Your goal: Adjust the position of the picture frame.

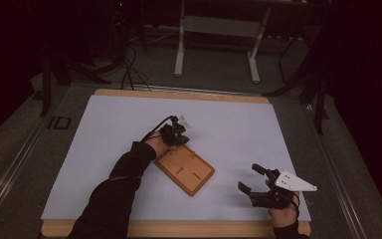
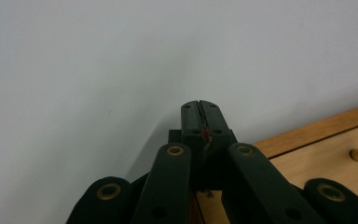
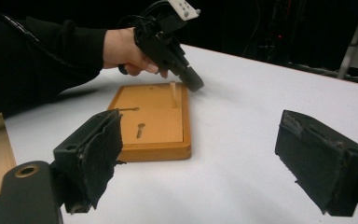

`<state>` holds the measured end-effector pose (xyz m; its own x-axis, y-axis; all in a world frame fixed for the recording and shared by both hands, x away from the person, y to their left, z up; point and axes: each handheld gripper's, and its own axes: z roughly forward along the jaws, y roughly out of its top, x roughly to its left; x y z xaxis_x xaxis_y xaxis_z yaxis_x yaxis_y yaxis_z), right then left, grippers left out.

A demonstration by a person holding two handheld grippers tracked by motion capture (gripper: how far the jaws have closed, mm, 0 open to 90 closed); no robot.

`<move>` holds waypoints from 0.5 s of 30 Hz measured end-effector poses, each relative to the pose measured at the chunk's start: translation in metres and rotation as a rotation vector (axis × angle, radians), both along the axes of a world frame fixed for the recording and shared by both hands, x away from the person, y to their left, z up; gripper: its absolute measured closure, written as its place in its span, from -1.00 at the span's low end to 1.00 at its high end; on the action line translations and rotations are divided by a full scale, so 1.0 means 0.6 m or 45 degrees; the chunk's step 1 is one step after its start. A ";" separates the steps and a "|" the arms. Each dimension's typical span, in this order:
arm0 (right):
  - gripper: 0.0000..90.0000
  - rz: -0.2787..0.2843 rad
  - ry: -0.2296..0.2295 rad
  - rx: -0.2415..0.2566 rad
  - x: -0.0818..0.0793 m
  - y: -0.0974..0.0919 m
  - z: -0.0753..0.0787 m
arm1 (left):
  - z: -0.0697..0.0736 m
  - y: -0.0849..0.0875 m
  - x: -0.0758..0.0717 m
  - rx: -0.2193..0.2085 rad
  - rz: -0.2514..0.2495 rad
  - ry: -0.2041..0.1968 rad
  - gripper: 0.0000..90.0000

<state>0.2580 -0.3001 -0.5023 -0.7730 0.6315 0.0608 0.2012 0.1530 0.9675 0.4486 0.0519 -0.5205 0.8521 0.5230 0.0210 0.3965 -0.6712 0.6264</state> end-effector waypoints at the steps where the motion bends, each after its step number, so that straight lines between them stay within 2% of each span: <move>1: -0.68 -0.002 0.002 -0.001 0.000 0.001 0.000 | 0.000 0.005 -0.002 0.006 -0.001 0.002 1.00; 6: -0.68 -0.001 0.004 -0.011 0.001 0.004 -0.001 | 0.002 0.028 -0.012 0.028 0.005 0.002 1.00; 15: -0.68 0.000 0.006 -0.015 0.002 0.006 -0.003 | 0.002 0.059 -0.030 0.025 0.022 0.013 1.00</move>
<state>0.2592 -0.2963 -0.5038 -0.7725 0.6324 0.0573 0.2059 0.1641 0.9647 0.4304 0.0872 -0.5194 0.8430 0.5374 0.0231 0.4144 -0.6763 0.6091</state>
